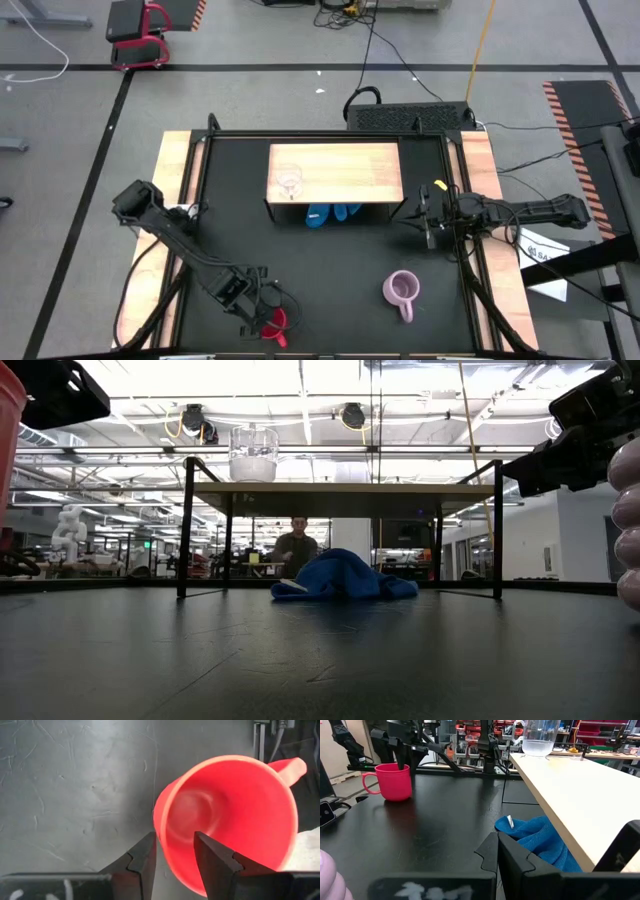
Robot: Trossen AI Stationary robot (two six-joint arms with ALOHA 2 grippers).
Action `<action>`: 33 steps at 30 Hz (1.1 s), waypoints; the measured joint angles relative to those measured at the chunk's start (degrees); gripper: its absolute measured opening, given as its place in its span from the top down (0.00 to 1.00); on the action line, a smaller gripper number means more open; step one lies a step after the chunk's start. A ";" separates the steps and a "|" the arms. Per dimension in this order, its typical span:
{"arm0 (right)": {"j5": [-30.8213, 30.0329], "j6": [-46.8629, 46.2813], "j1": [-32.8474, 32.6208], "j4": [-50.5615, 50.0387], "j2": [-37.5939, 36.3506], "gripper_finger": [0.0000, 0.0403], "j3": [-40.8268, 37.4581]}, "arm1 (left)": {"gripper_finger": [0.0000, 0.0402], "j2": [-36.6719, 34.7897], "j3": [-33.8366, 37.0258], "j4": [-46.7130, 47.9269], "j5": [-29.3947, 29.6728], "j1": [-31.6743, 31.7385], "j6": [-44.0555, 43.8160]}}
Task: Stack small to large cups/mugs on shelf
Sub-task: Put the red mug on the shelf
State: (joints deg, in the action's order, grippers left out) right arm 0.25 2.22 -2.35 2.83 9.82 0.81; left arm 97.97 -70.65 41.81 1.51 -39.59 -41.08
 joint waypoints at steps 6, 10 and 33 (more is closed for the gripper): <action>0.00 0.01 0.00 0.34 0.00 1.00 0.01 | 0.67 -0.13 0.00 0.44 -2.72 1.29 0.18; 0.00 0.00 0.00 0.35 0.00 1.00 0.01 | 0.67 -0.31 0.00 1.75 -3.96 2.27 0.46; 0.00 0.61 0.00 0.30 0.00 1.00 -0.01 | 0.97 -0.42 0.00 2.96 -4.87 3.25 11.53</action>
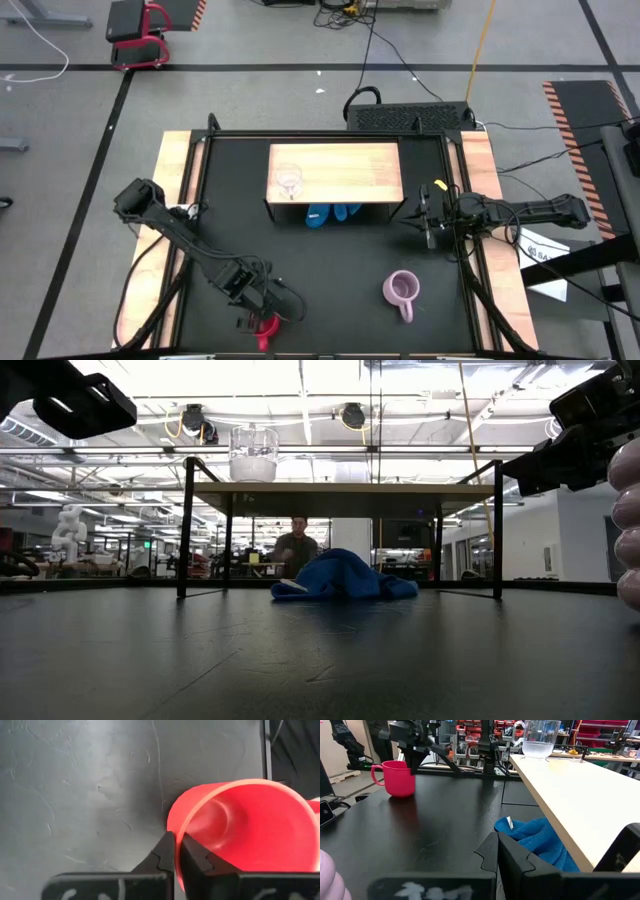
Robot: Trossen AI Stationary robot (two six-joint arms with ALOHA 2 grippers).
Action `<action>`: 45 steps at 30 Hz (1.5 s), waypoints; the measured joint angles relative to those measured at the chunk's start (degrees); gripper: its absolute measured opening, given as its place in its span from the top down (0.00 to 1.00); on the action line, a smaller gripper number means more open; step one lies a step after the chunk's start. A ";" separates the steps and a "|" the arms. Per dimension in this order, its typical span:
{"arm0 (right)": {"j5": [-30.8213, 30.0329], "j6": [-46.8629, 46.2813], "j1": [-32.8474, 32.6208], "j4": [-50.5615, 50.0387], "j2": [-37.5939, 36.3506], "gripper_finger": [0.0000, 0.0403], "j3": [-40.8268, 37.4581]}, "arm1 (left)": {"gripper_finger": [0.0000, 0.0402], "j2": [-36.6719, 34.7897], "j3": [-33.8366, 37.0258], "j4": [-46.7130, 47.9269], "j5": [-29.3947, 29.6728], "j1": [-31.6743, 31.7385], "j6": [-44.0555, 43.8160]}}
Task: Stack small to large cups/mugs on shelf
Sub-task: Put the red mug on the shelf
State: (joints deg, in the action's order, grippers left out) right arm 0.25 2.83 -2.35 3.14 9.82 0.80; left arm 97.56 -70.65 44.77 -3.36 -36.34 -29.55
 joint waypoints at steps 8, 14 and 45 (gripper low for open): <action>0.02 0.02 0.00 -0.18 0.00 1.00 0.02 | 0.99 -5.08 -0.02 0.60 6.53 -0.15 3.47; 0.02 0.02 -0.02 -0.44 0.14 1.00 0.02 | 0.99 -9.81 -0.02 1.87 11.69 -0.29 5.74; 0.02 -0.06 -0.02 -0.40 0.24 1.00 0.02 | 0.99 -38.70 27.64 -18.58 22.09 -2.02 11.53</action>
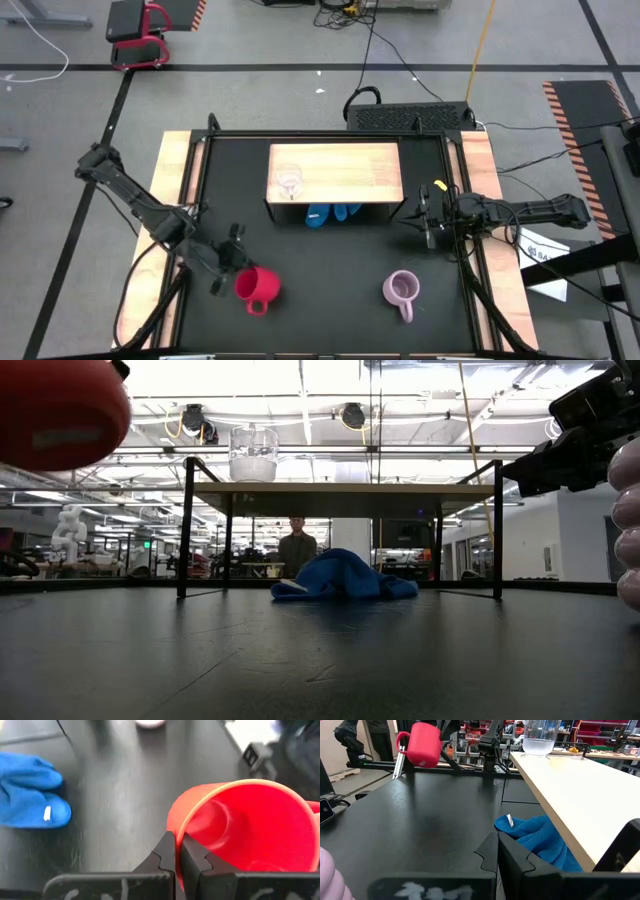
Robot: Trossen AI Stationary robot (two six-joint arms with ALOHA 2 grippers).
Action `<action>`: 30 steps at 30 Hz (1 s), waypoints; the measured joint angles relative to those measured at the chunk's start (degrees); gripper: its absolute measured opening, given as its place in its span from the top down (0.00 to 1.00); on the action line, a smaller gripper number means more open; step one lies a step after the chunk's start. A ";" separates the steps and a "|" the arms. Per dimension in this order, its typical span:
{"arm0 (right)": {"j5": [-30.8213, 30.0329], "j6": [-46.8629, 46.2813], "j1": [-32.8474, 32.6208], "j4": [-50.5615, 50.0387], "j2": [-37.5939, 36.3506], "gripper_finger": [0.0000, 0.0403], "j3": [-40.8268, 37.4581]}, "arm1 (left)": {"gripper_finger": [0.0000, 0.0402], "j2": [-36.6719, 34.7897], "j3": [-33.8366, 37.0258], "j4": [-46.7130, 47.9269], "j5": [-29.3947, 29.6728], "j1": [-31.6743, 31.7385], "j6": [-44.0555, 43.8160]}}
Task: Stack small to large cups/mugs on shelf
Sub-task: Put the red mug on the shelf
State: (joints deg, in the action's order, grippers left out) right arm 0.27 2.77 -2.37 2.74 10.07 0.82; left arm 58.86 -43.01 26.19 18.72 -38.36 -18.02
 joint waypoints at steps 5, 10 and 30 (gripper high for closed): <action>0.00 0.06 0.02 0.01 0.00 1.00 0.00 | 0.99 -5.88 6.07 -5.60 0.70 0.04 1.81; 0.00 0.44 0.00 0.02 0.10 1.00 0.00 | 0.99 -7.74 8.13 -8.47 0.86 0.14 3.68; 0.00 0.89 0.01 0.47 0.17 1.00 0.00 | 0.99 -13.26 16.02 -10.55 0.79 2.40 0.55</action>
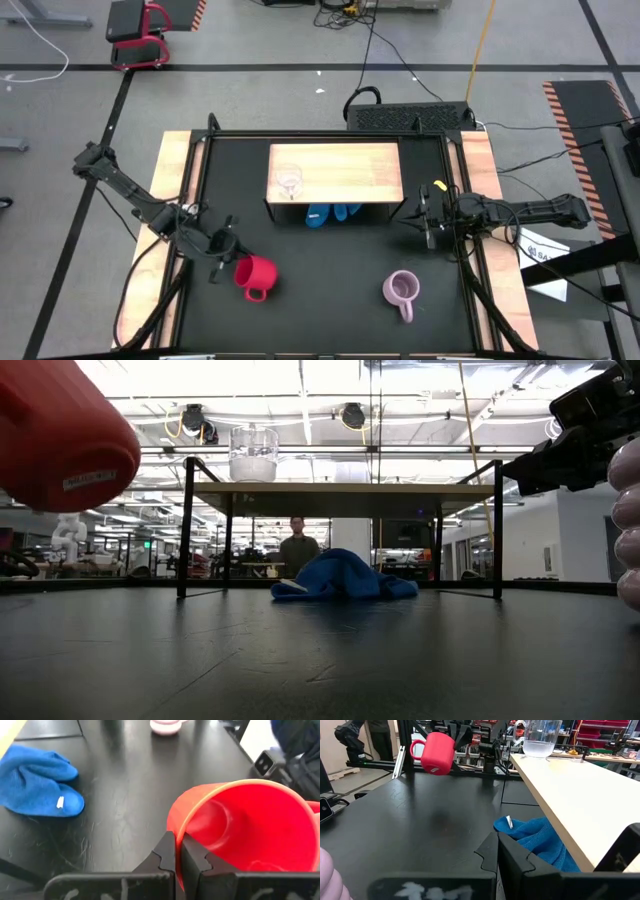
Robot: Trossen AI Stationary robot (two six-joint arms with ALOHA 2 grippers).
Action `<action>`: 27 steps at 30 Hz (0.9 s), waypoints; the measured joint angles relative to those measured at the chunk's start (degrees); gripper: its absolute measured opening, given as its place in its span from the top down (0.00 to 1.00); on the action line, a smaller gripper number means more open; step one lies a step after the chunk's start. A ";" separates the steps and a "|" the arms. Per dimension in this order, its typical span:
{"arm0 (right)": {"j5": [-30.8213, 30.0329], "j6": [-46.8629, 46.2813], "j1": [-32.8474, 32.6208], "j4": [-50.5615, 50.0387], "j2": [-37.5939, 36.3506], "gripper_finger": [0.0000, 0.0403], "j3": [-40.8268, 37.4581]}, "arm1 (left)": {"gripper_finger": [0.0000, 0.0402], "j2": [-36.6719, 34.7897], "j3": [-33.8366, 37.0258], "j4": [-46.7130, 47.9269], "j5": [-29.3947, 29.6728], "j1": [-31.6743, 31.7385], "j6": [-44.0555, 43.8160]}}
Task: Stack small to large cups/mugs on shelf
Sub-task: Put the red mug on the shelf
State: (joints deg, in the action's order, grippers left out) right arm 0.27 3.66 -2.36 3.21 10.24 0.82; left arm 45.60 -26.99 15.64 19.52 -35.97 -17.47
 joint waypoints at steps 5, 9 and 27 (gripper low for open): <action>0.00 0.02 0.01 -0.01 0.00 1.00 0.00 | 0.99 -1.09 3.36 -5.22 0.10 0.00 1.48; 0.00 0.02 -0.01 -0.02 0.02 1.00 0.00 | 0.99 -1.05 5.66 -9.20 0.34 0.00 2.70; 0.00 0.04 -0.01 -0.01 0.02 1.00 -0.02 | 0.99 -1.00 8.56 -20.63 3.12 1.49 10.61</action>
State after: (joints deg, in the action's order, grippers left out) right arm 0.27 3.70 -2.37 3.20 10.26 0.80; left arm 44.60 -18.44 -4.99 22.63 -34.48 -6.87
